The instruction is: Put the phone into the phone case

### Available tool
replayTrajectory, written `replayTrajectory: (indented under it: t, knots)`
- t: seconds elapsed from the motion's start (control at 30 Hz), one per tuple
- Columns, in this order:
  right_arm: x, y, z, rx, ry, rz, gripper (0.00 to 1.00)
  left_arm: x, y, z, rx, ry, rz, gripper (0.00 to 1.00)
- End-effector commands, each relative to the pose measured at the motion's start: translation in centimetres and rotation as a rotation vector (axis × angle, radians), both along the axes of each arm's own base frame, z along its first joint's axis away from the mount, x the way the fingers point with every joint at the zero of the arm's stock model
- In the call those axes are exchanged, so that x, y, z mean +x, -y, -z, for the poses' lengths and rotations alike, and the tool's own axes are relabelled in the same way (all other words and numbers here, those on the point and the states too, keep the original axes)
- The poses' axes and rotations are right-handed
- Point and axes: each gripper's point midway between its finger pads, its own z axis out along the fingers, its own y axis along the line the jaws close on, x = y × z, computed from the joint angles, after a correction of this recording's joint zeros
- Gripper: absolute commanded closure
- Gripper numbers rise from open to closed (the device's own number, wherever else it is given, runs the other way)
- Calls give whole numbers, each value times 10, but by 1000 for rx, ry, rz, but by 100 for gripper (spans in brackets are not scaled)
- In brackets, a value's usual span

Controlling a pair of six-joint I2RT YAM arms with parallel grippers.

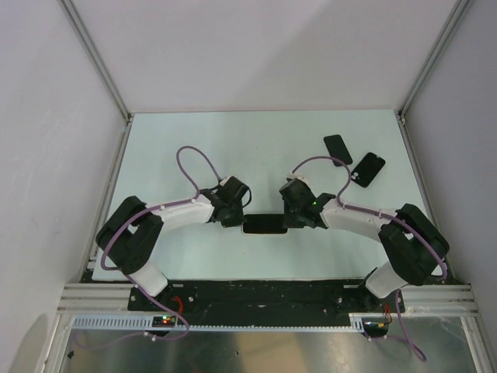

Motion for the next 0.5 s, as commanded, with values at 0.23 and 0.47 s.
replayTrajectory:
  t: [0.23, 0.47]
  knots:
    - [-26, -19, 37, -112, -41, -83, 100, 9, 27, -14, -81, 36, 45, 100]
    - [-43, -18, 54, -172, -58, -92, 100, 10, 26, -14, -79, 38, 49, 100]
